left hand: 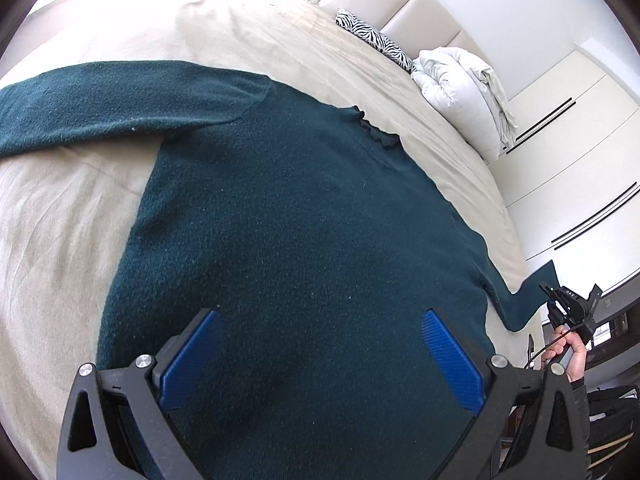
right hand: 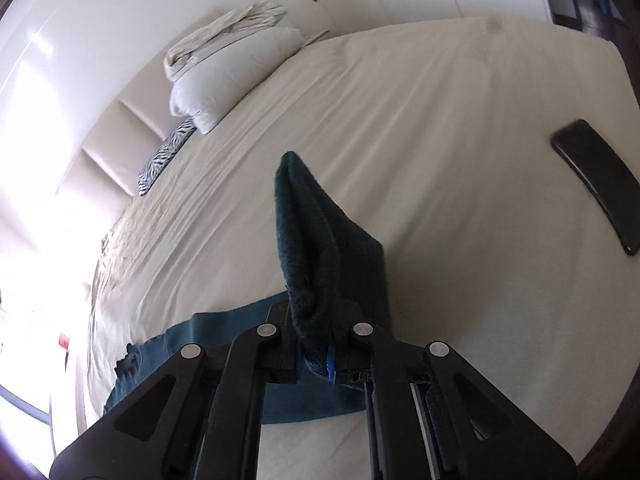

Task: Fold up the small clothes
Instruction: 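Grasp the sweater sleeve cuff with the right gripper and lift it, then fold the held sleeve across the sweater body with the right gripper while the left gripper grasps the other sleeve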

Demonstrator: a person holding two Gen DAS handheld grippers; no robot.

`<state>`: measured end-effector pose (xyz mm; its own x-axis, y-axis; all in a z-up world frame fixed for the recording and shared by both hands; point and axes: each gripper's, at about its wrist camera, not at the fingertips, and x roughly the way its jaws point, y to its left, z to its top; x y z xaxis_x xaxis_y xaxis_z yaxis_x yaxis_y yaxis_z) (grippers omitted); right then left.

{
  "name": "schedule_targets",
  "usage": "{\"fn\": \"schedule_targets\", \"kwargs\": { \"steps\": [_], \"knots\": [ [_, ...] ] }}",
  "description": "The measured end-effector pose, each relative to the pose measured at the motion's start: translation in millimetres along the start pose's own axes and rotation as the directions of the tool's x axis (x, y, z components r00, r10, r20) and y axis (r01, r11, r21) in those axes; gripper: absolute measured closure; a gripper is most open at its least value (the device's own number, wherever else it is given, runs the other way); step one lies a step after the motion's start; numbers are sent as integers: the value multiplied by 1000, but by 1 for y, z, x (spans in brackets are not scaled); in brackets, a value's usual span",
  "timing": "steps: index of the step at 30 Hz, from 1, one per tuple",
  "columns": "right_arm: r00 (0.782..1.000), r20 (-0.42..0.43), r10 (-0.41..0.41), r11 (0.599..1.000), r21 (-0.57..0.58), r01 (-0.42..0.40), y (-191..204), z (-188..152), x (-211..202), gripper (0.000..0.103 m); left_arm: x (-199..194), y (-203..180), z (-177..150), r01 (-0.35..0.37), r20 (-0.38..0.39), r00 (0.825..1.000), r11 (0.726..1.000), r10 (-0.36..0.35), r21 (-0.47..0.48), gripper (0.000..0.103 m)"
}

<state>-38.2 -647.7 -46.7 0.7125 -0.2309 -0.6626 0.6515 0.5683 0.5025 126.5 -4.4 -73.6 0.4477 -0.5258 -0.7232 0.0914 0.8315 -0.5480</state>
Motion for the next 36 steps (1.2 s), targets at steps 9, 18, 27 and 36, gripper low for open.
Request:
{"fn": "schedule_targets", "kwargs": {
  "steps": [9,18,27,36],
  "knots": [
    [948,-247,199,879,-382,-284,253,-108,53,96,-12,30,18,31,49,998,998,-28,-62,2],
    [871,-471,141,824,-432,-367,321,-272,82,91,2,36,39,46,46,998,997,-42,-67,3],
    [830,-486,272,826,-325,-461,253,-268,28,40,83,-32,74,65,-50,997,998,-65,-10,4],
    [866,-372,335,884,-195,-425,156,-179,-14,40,157,-83,97,-110,-117,985,983,128,147,69]
  ]
}}
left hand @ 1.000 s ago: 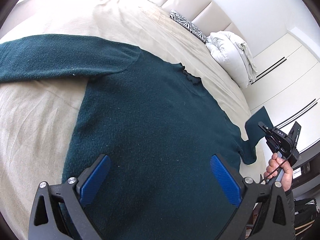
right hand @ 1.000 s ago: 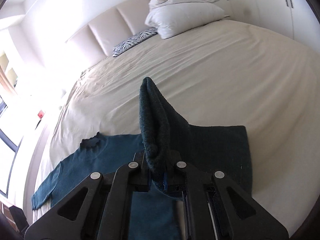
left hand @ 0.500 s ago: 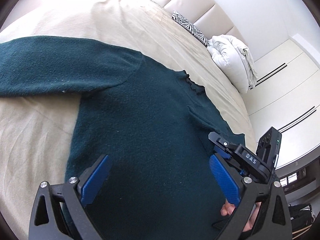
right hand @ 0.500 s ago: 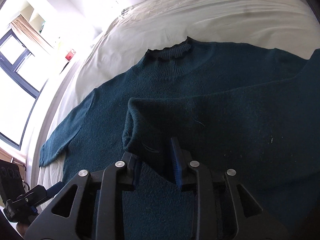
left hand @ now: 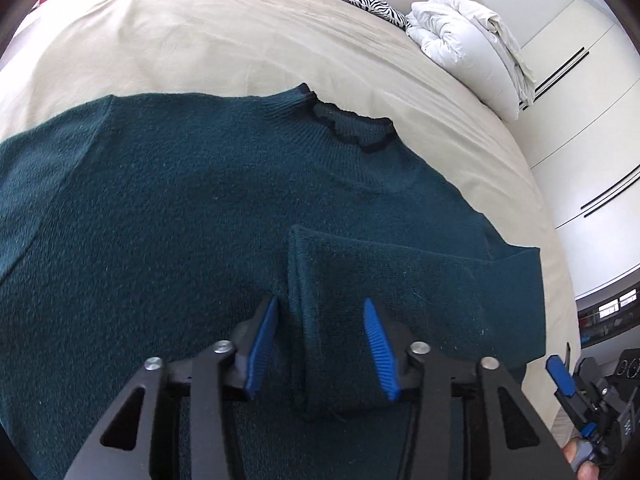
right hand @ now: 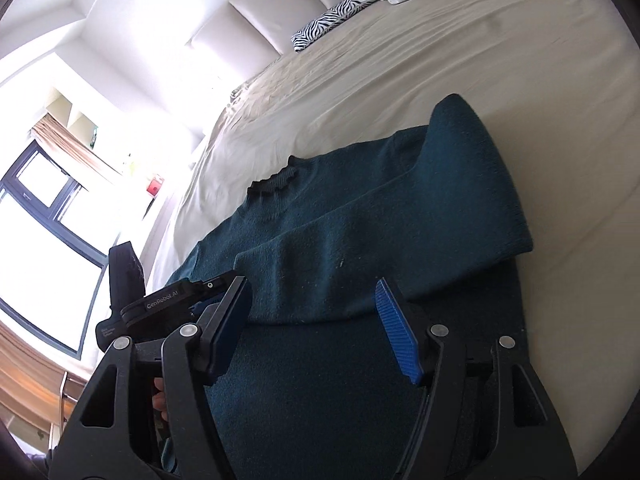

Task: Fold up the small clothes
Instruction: 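Fold the held sleeve across the sweater body with the right gripper while the left gripper grasps the other sleeve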

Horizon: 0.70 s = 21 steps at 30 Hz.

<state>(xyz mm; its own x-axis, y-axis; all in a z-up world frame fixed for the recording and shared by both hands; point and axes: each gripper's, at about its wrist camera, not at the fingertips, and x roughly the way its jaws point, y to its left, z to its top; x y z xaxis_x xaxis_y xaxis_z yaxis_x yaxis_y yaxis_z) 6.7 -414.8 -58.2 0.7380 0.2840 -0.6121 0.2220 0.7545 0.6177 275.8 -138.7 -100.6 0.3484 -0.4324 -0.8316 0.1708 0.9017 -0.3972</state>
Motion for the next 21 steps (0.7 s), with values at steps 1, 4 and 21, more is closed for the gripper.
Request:
{"fn": "schedule_targets", "kwargs": {
  "steps": [1,4,21],
  "knots": [
    [1000,18,-6,1000,13,5,-9,5,-8,40,0,-1,1,-8,2,1000,1000,8,10,83],
    [998,56,-36,998,45,33,-31,18,-21,40,-10,3,1,9,26,1000,1000,-10,27,94],
    [987,11,-161,962,224,154,-129,97,25,48,-32,56,1,-25,256,966,999,30,-25,95]
  ]
}}
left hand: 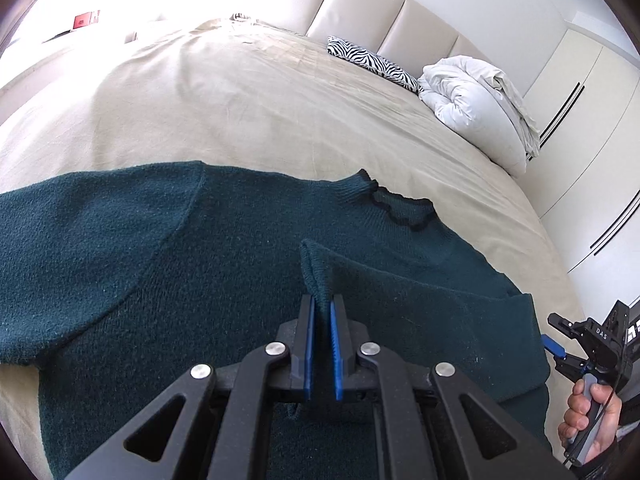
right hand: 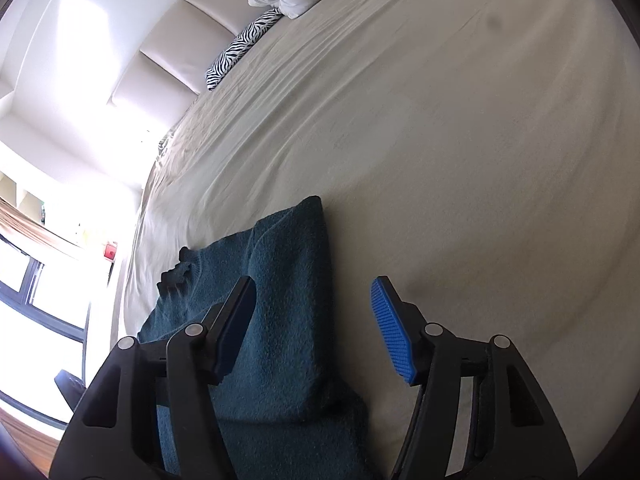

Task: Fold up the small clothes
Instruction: 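Fold the held sleeve across the sweater body with the right gripper while the left gripper grasps the other sleeve, then lift the other sleeve with the left gripper and carry it across the body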

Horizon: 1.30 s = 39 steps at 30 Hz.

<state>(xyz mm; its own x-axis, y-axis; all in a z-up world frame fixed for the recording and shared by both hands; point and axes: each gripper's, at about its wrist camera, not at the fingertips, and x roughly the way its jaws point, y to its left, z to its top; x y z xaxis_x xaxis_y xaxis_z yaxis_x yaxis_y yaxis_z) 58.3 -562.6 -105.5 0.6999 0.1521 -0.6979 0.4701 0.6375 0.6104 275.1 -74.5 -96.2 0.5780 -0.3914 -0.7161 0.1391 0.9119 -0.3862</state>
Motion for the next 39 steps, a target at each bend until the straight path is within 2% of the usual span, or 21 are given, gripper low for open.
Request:
{"fn": "schedule_targets", "kwargs": {
  "steps": [3,5,6,7,8,13,18,21,23,25,28,29,30,31,32,35,39],
  "knots": [
    [999,-37,-33,999,-36,32,9,12,32,57,3,2,-3,5,6,1000,1000,-5,-4,95],
    [996,-67,-56,996,-76,51,14,18,49,73,0,5,-5,13,12,1000,1000,-13,-12,95],
    [994,-77,-75,993,-96,67,17,20,55,77,0,5,-5,12,17,1000,1000,-12,-11,95],
    [993,-81,-90,990,-113,80,19,22,60,91,-1,3,-7,6,23,1000,1000,-6,-4,95],
    [990,-86,-116,987,-125,104,20,26,65,96,-1,3,-10,0,27,1000,1000,-1,4,95],
    [986,-85,-142,982,-140,129,15,39,73,98,3,7,-22,-13,20,1000,1000,13,-5,95],
    [991,-74,-115,987,-117,106,8,44,72,98,6,10,-23,-14,13,1000,1000,14,3,94],
    [990,-83,-112,989,-102,103,9,38,54,91,8,14,-23,-5,13,1000,1000,5,-10,92],
    [990,-86,-116,988,-112,106,16,22,38,68,8,15,-23,0,12,1000,1000,1,-15,92],
    [987,-100,-129,982,-154,113,24,4,27,56,8,15,-24,2,12,1000,1000,-1,-15,92],
    [978,-135,-161,966,-226,128,32,-16,24,58,8,15,-24,-1,12,1000,1000,1,-12,92],
    [970,-140,-199,951,-267,157,35,-24,28,69,7,15,-25,-1,12,1000,1000,1,-10,92],
    [963,-123,-241,932,-307,195,37,-28,29,72,7,15,-26,-1,14,1000,1000,1,-7,92],
    [962,-117,-246,926,-322,198,36,-33,30,75,7,16,-27,-2,14,1000,1000,2,-4,92],
    [962,-112,-249,925,-323,202,35,-33,28,84,7,15,-27,-4,16,1000,1000,4,0,92],
    [959,-89,-270,912,-343,225,27,-35,27,93,8,14,-29,-5,23,1000,1000,5,8,92],
    [968,-73,-241,929,-306,209,15,-36,29,94,9,16,-29,5,23,1000,1000,-5,0,91]
  ]
}}
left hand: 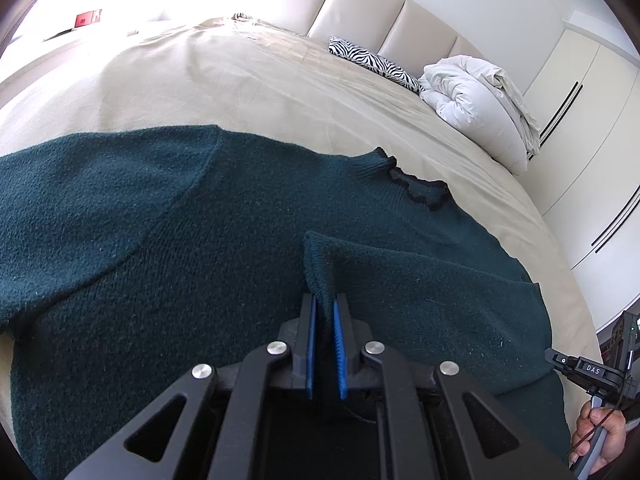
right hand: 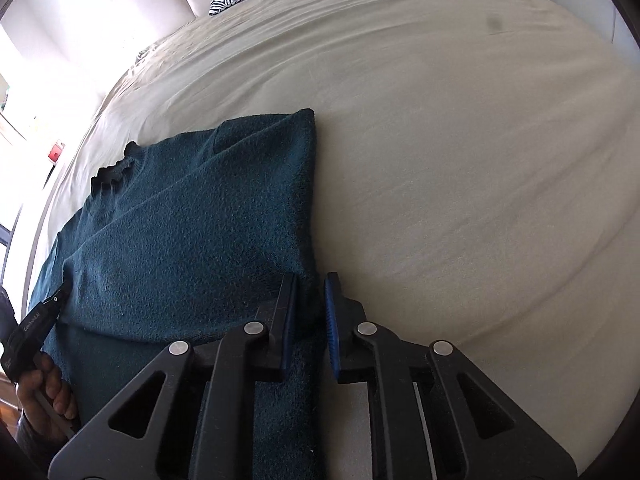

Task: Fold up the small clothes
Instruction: 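Lift the other sleeve with the left gripper and carry it across the body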

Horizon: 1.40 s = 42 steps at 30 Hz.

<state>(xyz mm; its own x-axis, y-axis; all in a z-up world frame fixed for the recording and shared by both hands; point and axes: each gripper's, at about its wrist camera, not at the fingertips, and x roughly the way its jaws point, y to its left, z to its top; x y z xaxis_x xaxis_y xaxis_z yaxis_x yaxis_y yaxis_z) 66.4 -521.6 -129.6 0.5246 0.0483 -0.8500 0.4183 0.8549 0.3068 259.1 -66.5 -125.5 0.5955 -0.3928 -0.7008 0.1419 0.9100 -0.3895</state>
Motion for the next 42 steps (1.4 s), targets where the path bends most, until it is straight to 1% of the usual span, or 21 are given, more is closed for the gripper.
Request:
{"fn": "schedule_targets", "kwargs": {
  "steps": [3,4,7,8,10,12,13,14,16,20,22,24,27,29,31,34,37,38,39,41,42],
  "knots": [
    [999,24,30,1000,2,-30,-4,-1,2,92,-5,0,4,14,-15,1000,1000,-15,-10,91],
    [998,33,48,999,7,-49,-9,-1,1,92,-13,1,5,13,-18,1000,1000,-13,-12,86],
    [998,59,29,998,47,-32,-10,-1,-23,85,-55,20,7,25,35,999,997,-22,-70,54],
    [994,106,15,999,43,-20,-3,-4,-38,85,-73,33,6,34,63,998,994,-28,-102,49],
    [973,229,10,1000,-5,-9,13,-13,-73,82,-107,67,5,36,109,994,983,-17,-181,49],
    [948,318,-2,998,-56,21,39,-28,-98,56,-138,110,0,29,145,989,962,11,-273,49],
    [937,350,-9,997,-67,34,51,-36,-106,25,-153,133,-4,16,160,986,946,38,-323,49],
    [925,380,-6,997,-73,36,63,-44,-114,11,-167,157,-8,4,171,983,928,64,-373,49],
    [916,400,32,994,-107,13,88,-59,-122,11,-192,205,-21,1,193,976,880,103,-476,49],
    [940,309,143,984,-148,-100,134,-77,-117,11,-230,284,-45,-10,206,960,763,188,-647,49],
    [942,285,175,977,-168,-130,157,-86,-115,11,-241,313,-55,23,221,955,697,195,-716,49],
    [947,243,210,969,-182,-168,175,-93,-111,14,-248,337,-64,94,261,948,618,185,-781,49],
    [943,178,280,956,-141,-257,188,-99,-106,26,-249,359,-70,186,314,934,516,172,-836,49],
    [933,150,326,945,-89,-315,187,-102,-105,41,-243,367,-70,207,321,930,467,179,-860,49],
    [923,130,361,932,-40,-359,183,-103,-102,48,-237,372,-70,230,336,921,421,197,-878,49],
    [910,117,398,915,25,-404,176,-104,-95,52,-231,377,-72,267,357,908,355,218,-896,49],
    [901,121,416,903,60,-425,169,-103,-91,53,-229,387,-71,310,384,899,311,213,-898,51],
    [899,124,419,901,63,-429,167,-102,-90,59,-231,399,-68,310,382,900,306,209,-900,63],
    [899,125,421,900,64,-430,165,-100,-89,61,-231,402,-67,297,370,906,313,207,-902,70],
    [899,127,420,900,70,-431,161,-100,-87,69,-229,399,-60,233,323,922,356,216,-905,95],
    [897,126,423,897,78,-434,158,-98,-85,69,-227,392,-51,200,304,926,392,224,-898,96]
  ]
}}
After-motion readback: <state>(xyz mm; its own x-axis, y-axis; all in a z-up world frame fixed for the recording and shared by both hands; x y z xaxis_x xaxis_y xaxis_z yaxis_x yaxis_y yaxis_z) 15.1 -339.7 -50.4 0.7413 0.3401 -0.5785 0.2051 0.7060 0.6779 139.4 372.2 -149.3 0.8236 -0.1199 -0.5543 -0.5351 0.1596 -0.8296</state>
